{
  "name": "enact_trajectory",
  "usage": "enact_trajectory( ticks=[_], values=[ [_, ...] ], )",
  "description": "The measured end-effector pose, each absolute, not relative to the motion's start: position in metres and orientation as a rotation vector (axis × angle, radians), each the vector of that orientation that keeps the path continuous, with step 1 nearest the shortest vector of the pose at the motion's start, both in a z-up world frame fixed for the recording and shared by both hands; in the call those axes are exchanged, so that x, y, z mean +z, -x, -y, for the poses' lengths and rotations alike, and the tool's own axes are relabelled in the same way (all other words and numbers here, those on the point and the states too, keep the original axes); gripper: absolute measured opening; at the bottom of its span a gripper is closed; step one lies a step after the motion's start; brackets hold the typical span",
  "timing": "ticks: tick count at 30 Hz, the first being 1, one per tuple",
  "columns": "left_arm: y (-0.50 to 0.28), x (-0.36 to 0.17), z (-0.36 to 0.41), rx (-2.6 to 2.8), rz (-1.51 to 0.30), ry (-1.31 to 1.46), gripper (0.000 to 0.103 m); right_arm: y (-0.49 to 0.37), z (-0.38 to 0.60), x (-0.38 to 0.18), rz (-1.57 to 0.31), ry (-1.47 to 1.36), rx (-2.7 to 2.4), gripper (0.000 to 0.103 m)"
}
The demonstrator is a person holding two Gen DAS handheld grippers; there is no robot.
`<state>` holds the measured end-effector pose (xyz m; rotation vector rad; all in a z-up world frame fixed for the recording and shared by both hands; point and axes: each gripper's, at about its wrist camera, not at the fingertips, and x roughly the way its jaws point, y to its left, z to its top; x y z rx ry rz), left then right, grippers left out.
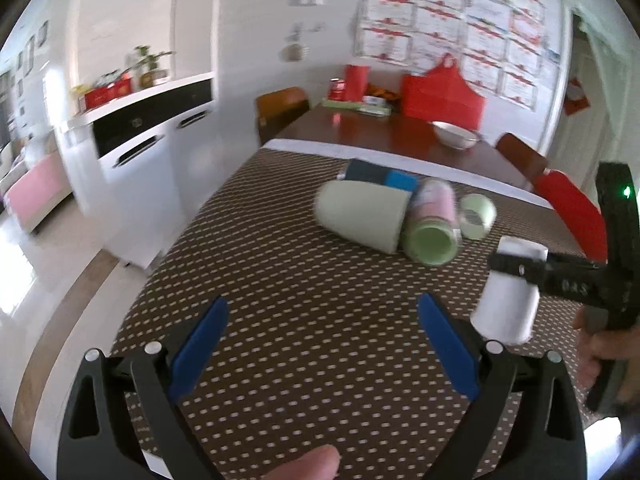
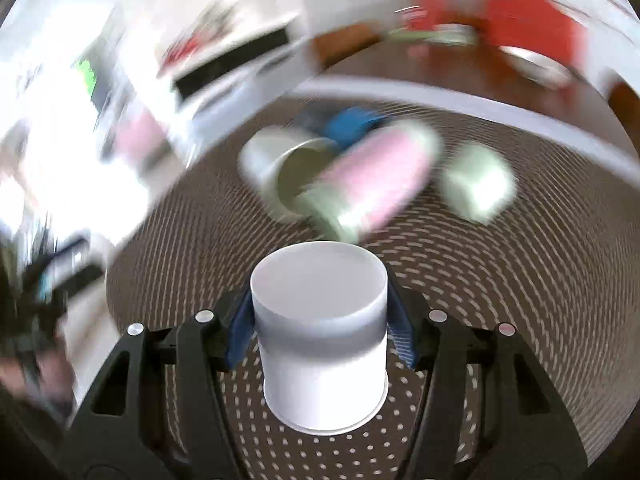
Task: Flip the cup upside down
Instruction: 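Rotate the right gripper to turn the cup rim-down, then lower the inverted cup onto the tablecloth and open the right gripper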
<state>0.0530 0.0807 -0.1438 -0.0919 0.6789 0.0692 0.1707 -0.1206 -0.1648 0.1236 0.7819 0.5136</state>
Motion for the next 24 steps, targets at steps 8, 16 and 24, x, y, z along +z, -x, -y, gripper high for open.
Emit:
enact_trajectory(
  ticks=[8, 16, 24],
  values=[
    [-0.056, -0.13, -0.05, -0.026, -0.63, 0.014, 0.094, -0.119, 0.157, -0.164, -0.602, -0.152, 0.294, 0.057],
    [-0.044, -0.132, -0.043, -0.046, -0.628, 0.011, 0.094, -0.105, 0.151, -0.193, -0.603, -0.081, 0.254, 0.057],
    [-0.031, -0.131, -0.038, -0.063, -0.613, 0.001, 0.094, -0.095, 0.153, -0.201, -0.579, -0.086, 0.217, 0.092]
  ],
)
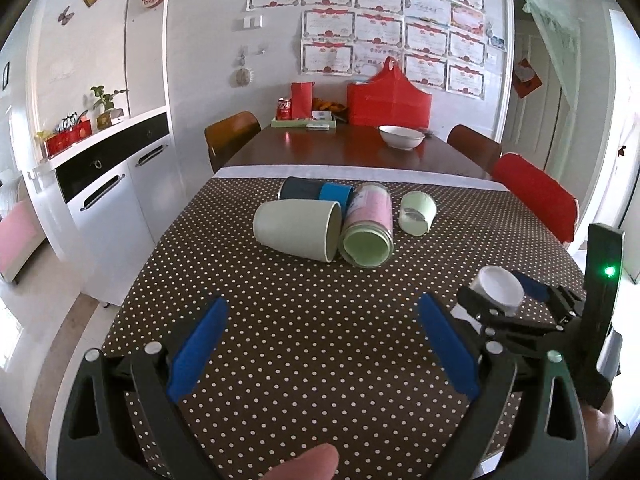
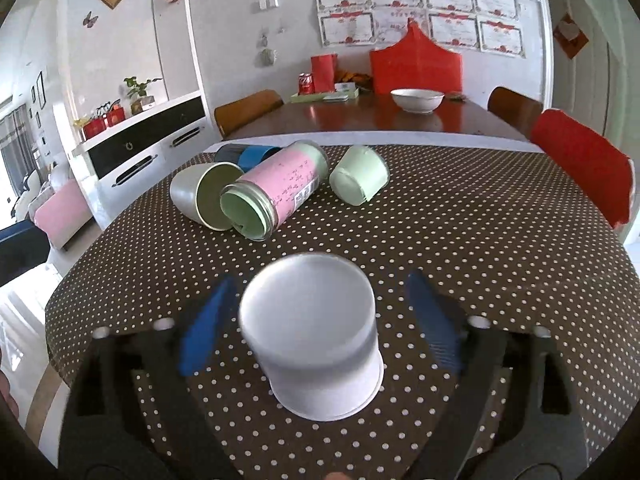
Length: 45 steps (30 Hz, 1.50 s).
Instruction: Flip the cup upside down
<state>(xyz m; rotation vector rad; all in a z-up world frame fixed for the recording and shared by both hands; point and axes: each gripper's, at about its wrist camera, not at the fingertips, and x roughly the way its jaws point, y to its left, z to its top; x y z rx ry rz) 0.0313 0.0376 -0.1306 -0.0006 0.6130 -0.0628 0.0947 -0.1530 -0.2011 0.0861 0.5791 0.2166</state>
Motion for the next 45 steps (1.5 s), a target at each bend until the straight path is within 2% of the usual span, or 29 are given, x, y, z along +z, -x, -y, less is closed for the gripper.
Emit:
enact_trajectory(
  ticks=[3, 11, 26, 36, 45],
  values=[
    [-0.025, -0.128, -0.035, -0.063, -0.602, -0.004, 0.094, -0.091, 0.156, -0.197, -0.578, -0.1, 0.212, 0.097],
    [0.003, -0.107, -0.026, -0.063, -0.52, -0.017, 0.094, -0.059, 0.167, -0.168, -0.525, -0.142, 0.128, 0.097],
    [0.102, -0.057, -0.015, -0.033, -0.316, 0.004, 0.094, 0.088, 0.159, -0.086, -0.326, -0.101, -0.013, 0.097],
    [0.165, -0.036, -0.018, 0.019, -0.186, -0.003, 0.094, 0.138, 0.159, -0.074, -0.27, -0.13, -0.074, 0.097],
    [0.175, -0.036, -0.022, 0.022, -0.198, -0.006, 0.094, 0.146, 0.16, -0.07, -0.252, -0.145, -0.083, 0.097]
  ],
)
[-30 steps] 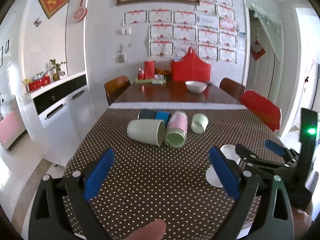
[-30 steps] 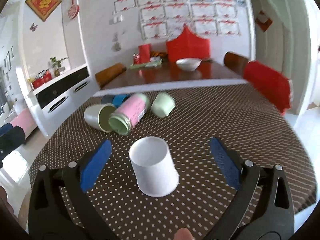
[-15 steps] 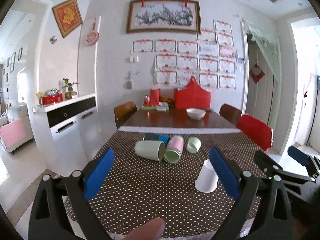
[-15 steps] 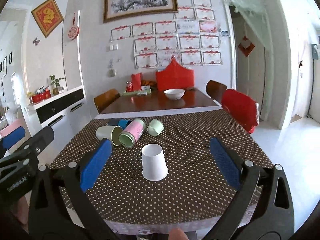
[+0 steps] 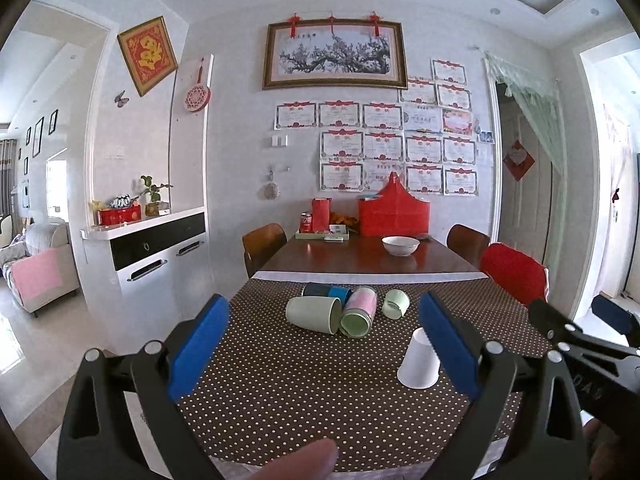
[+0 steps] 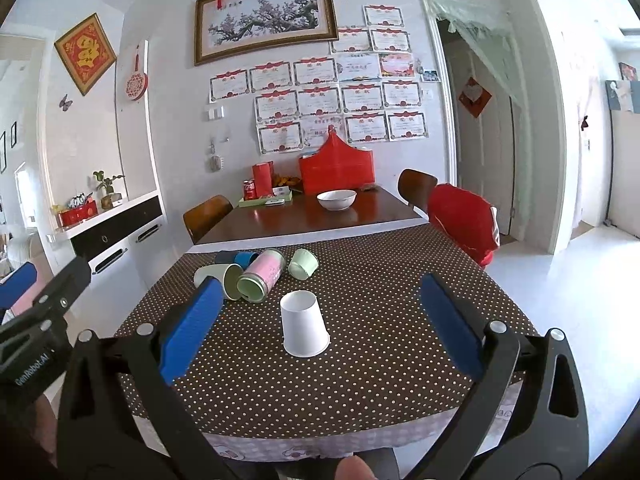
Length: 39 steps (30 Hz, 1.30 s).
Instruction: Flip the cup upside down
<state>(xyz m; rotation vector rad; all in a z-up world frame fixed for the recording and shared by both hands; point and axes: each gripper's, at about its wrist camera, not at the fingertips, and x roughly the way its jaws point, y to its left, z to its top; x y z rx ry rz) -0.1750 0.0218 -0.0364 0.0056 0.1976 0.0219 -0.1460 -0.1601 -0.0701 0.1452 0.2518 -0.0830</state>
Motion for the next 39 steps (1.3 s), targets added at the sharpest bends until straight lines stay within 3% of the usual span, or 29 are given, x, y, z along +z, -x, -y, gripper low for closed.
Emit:
enact_trajectory(
  ticks=[39],
  values=[
    [0.161, -0.046, -0.027, 0.022, -0.228, -0.013, 0.094, 0.149, 0.163, -0.069, -0.247, -0.147, -0.087, 0.097]
  ],
)
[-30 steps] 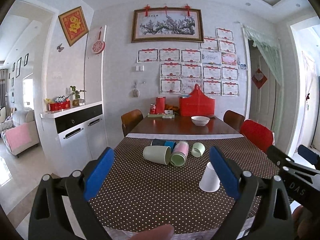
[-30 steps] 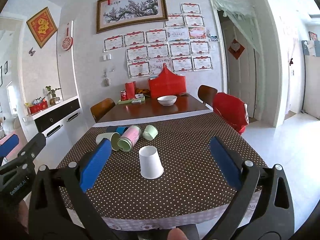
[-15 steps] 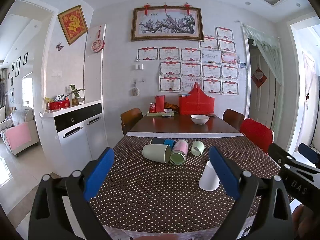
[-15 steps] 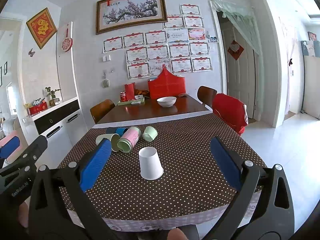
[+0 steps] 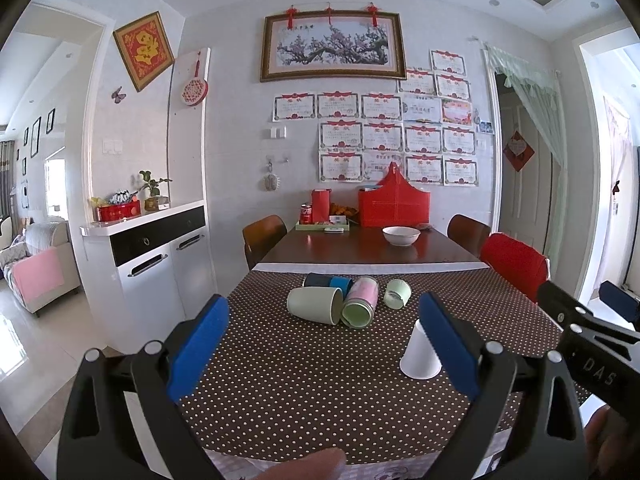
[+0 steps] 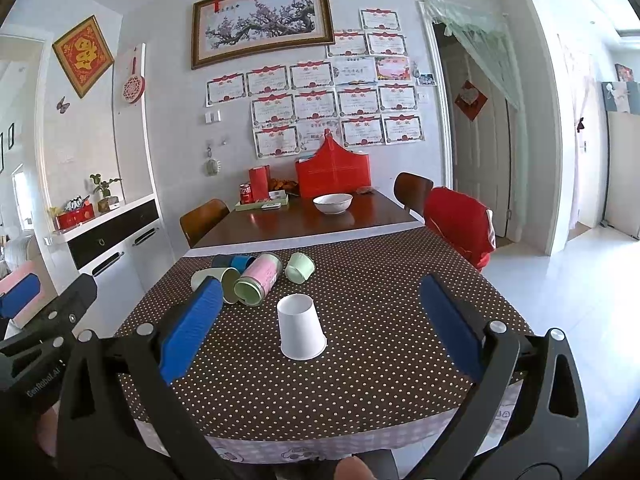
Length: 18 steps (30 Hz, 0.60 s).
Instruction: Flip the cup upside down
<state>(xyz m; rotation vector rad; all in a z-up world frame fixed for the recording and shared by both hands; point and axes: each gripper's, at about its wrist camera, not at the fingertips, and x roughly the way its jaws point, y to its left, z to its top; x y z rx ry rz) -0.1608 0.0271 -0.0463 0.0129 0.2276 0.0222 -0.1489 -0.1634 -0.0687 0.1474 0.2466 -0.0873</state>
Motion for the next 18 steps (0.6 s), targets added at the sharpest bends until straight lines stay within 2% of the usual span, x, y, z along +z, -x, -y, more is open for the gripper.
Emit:
enact_trajectory(
  ticks=[18],
  values=[
    [0.162, -0.0444, -0.03, 0.051, -0.228, -0.029, 0.094, 0.1482, 0.1645, -0.0687, -0.249, -0.148, -0.088, 0.097]
  ],
)
